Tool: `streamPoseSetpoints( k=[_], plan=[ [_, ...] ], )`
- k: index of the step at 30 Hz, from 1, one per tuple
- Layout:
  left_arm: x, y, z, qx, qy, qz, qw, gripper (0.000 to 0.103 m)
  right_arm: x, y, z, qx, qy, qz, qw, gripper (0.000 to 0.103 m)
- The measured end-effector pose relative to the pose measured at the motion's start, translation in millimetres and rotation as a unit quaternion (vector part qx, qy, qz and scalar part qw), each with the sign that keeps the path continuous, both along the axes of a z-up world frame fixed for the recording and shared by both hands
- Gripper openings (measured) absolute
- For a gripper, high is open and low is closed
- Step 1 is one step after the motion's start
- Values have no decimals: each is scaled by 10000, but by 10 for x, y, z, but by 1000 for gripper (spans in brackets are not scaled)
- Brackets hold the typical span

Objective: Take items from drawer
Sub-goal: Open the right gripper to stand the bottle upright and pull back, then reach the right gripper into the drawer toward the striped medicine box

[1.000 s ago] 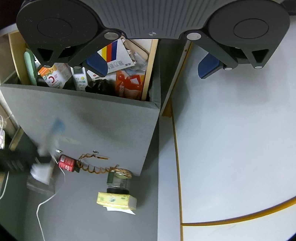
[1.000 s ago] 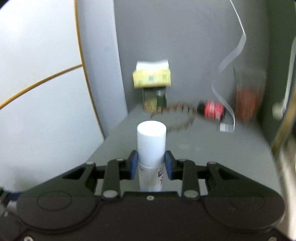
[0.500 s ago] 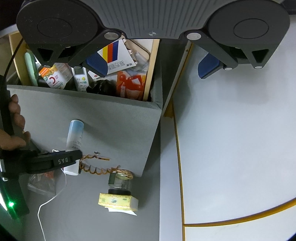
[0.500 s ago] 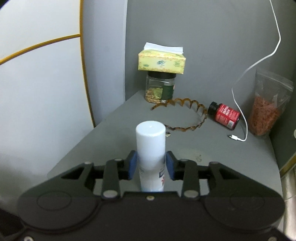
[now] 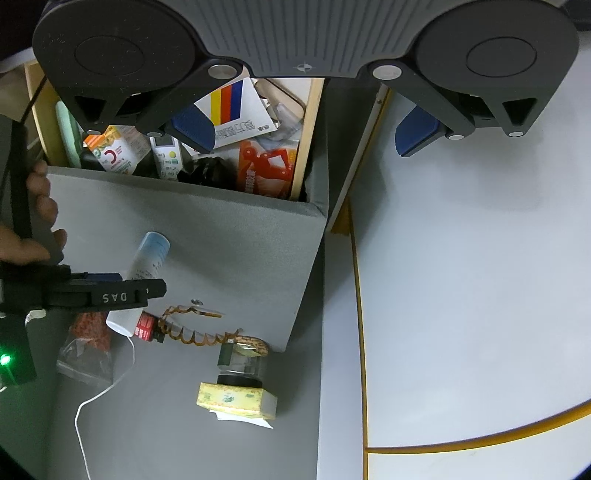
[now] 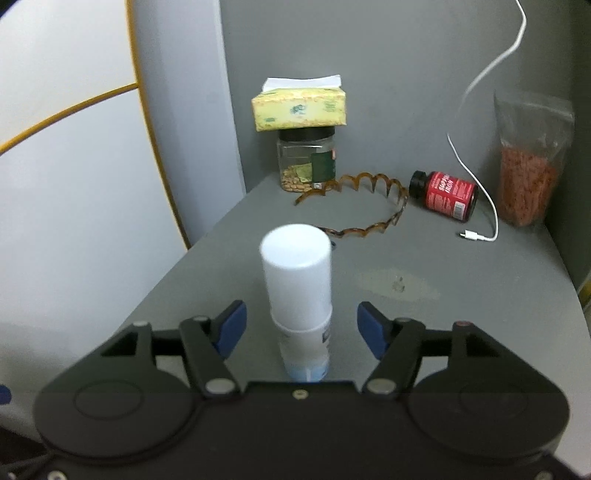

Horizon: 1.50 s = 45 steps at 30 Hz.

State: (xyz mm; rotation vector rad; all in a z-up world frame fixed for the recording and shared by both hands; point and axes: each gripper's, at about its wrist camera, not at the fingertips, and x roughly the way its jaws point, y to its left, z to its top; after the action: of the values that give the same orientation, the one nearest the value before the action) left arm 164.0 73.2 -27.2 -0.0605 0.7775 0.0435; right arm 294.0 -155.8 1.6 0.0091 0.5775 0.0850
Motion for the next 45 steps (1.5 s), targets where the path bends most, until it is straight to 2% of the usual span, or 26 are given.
streamPoseSetpoints(
  k=[3,4,5,7,10,18,21,23,25,28,30,35,40,45],
  plan=[
    [-4,0,9,-13,-19,-5,10000,103,41,28,-99,-114,130,-9,9999,64],
    [-7,3,13,-21,-26,-4,10000,103,65,50,-159,-133,194,-6,9997,56],
    [-10,6,16,-29,-33,-2,10000,103,94,74,-222,-143,268,-14,9995,34],
    [-12,6,22,-41,-44,9,10000,103,139,123,-324,-167,351,-37,9992,33],
    [-13,22,24,-70,-52,58,9999,103,244,354,-390,-217,135,96,9996,33],
    [32,93,51,-129,-84,190,9997,103,678,1002,-372,-210,34,559,9982,33],
    [40,124,60,-168,-97,226,9996,103,659,1024,-370,-240,142,597,9978,37],
    [31,150,67,-220,-118,248,9994,103,485,888,-333,-74,173,572,9982,57],
    [17,172,71,-259,-146,279,9992,103,311,752,-297,93,204,547,9983,66],
    [12,176,54,-248,-135,334,9990,103,61,553,-245,350,264,505,9978,67],
    [7,161,42,-218,-106,346,9991,103,-255,321,-229,587,437,464,9962,67],
    [18,78,30,-76,-116,279,9995,103,-884,21,-341,777,848,551,9918,67],
    [14,23,20,37,-123,230,9997,103,-1185,-110,-463,844,1213,503,9877,67],
    [18,31,26,50,-159,288,9994,103,-1264,-131,-598,830,1535,341,9841,67]
  ],
)
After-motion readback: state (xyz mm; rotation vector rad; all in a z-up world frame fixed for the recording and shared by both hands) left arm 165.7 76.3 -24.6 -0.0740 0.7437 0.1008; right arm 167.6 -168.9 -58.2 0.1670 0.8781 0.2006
